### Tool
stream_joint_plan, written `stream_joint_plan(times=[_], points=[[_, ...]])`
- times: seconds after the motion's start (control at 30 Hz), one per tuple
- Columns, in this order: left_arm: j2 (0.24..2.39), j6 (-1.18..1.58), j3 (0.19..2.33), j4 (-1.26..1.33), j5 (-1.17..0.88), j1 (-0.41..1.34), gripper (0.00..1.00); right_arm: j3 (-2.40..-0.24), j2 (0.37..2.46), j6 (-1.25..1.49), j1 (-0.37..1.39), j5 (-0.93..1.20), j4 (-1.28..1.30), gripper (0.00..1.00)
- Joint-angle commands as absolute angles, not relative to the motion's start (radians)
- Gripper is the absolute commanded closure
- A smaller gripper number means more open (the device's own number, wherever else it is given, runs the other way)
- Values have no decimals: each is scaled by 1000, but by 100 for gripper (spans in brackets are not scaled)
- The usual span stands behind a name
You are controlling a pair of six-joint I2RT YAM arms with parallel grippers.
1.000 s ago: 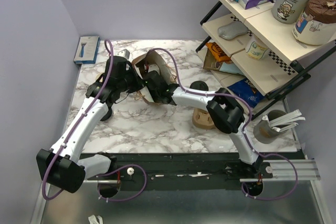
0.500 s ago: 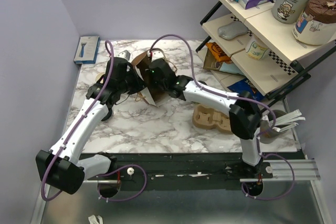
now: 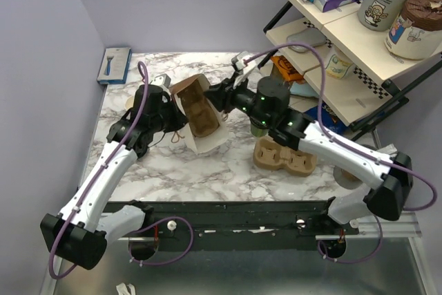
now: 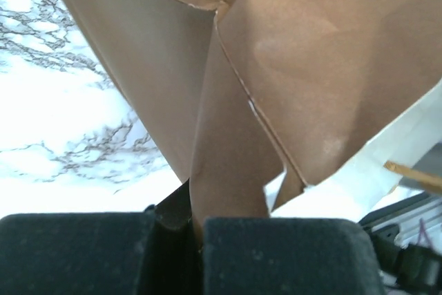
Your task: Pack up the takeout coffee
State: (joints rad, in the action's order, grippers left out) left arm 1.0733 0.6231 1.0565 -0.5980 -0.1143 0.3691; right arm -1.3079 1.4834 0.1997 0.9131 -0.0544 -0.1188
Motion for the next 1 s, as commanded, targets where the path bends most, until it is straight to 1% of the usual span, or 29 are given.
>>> stream_joint_plan(times=[0.0, 0.07, 0.23, 0.27, 0.33, 0.37, 0.43, 0.47, 0.53, 0.57, 0.7, 0.73, 0.8, 0.87, 0.9, 0.97], points=[[1034, 528, 1012, -724, -179, 376, 100, -1259, 1349, 173, 911, 158, -264, 58], [1009, 525, 996, -729, -192, 376, 100, -1270, 1339, 178, 913, 195, -259, 50], [967, 522, 980, -710, -221, 376, 100, -1304, 1347, 163, 911, 158, -218, 47], [960, 517, 980, -707, -225, 377, 100, -1305, 1348, 163, 913, 122, -209, 40], [937, 518, 979, -696, -239, 377, 100, -1312, 1348, 157, 911, 78, -167, 32], [930, 512, 976, -695, -245, 377, 100, -1310, 1344, 153, 911, 36, -157, 25], [911, 512, 968, -698, -241, 376, 100, -1290, 1335, 141, 913, 3, -138, 18], [907, 509, 960, -701, -241, 377, 100, -1281, 1322, 143, 911, -59, -135, 11], [900, 515, 956, -704, -238, 377, 100, -1266, 1312, 159, 913, -116, -121, 2], [903, 514, 957, -704, -242, 376, 100, -1256, 1304, 169, 910, -161, -118, 0], [916, 534, 1011, -710, -287, 377, 100, -1288, 1298, 199, 910, -259, -32, 0], [922, 541, 1025, -722, -296, 377, 100, -1299, 1301, 227, 905, -277, 33, 0], [945, 564, 1097, -811, -298, 376, 100, -1340, 1305, 258, 888, -320, 95, 0], [1009, 565, 1194, -897, -302, 377, 100, -1364, 1315, 322, 842, -321, 202, 0], [1034, 558, 1227, -981, -308, 376, 100, -1382, 1318, 346, 824, -311, 239, 0], [1097, 546, 1276, -1044, -322, 376, 100, -1391, 1328, 412, 749, -237, 334, 0]])
